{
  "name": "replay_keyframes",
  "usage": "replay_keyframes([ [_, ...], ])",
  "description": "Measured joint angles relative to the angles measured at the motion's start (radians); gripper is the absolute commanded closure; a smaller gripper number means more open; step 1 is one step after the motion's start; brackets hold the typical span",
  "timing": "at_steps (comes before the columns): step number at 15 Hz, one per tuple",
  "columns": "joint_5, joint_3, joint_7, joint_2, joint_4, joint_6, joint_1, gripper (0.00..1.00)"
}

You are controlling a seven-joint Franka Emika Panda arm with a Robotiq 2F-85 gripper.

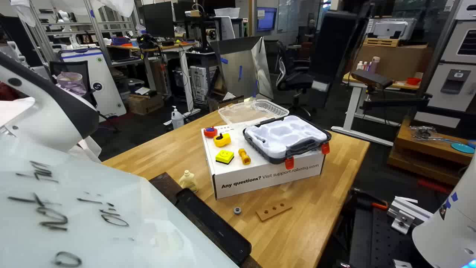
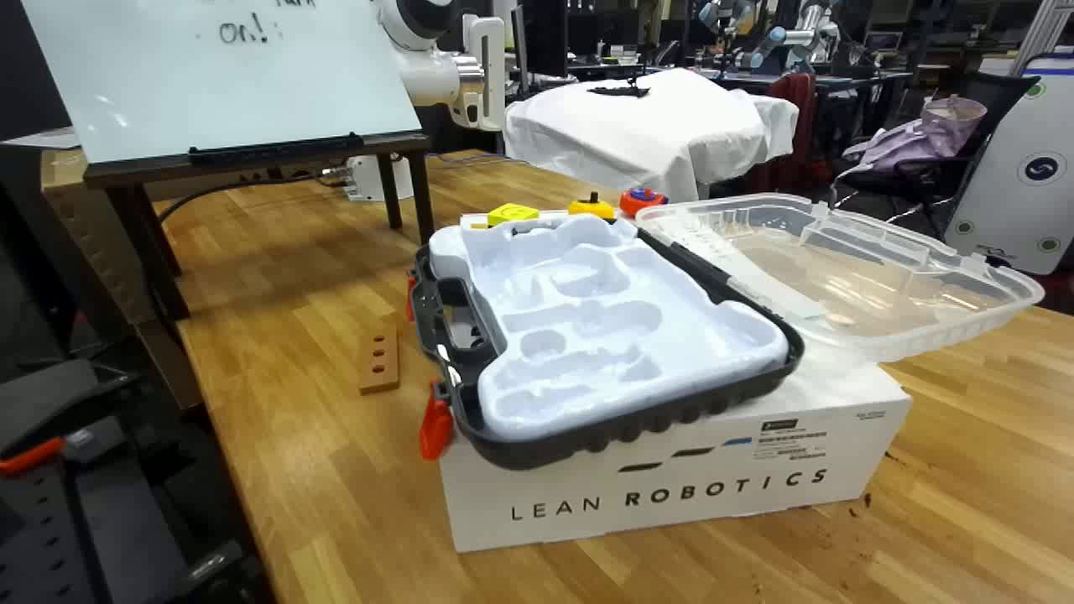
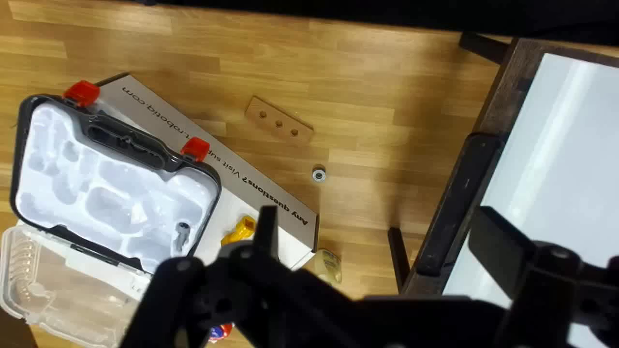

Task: Place the yellow and black block in the toolbox

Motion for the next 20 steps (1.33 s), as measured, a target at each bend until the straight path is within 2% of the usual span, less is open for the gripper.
replay_keyframes([
  [15,-0.001,0.0,0.0,0.001,0.0,0.0,0.0,0.0],
  [20,-0.025,0.007,0.0,0.072,0.002,0.035,-0.001,0.0],
])
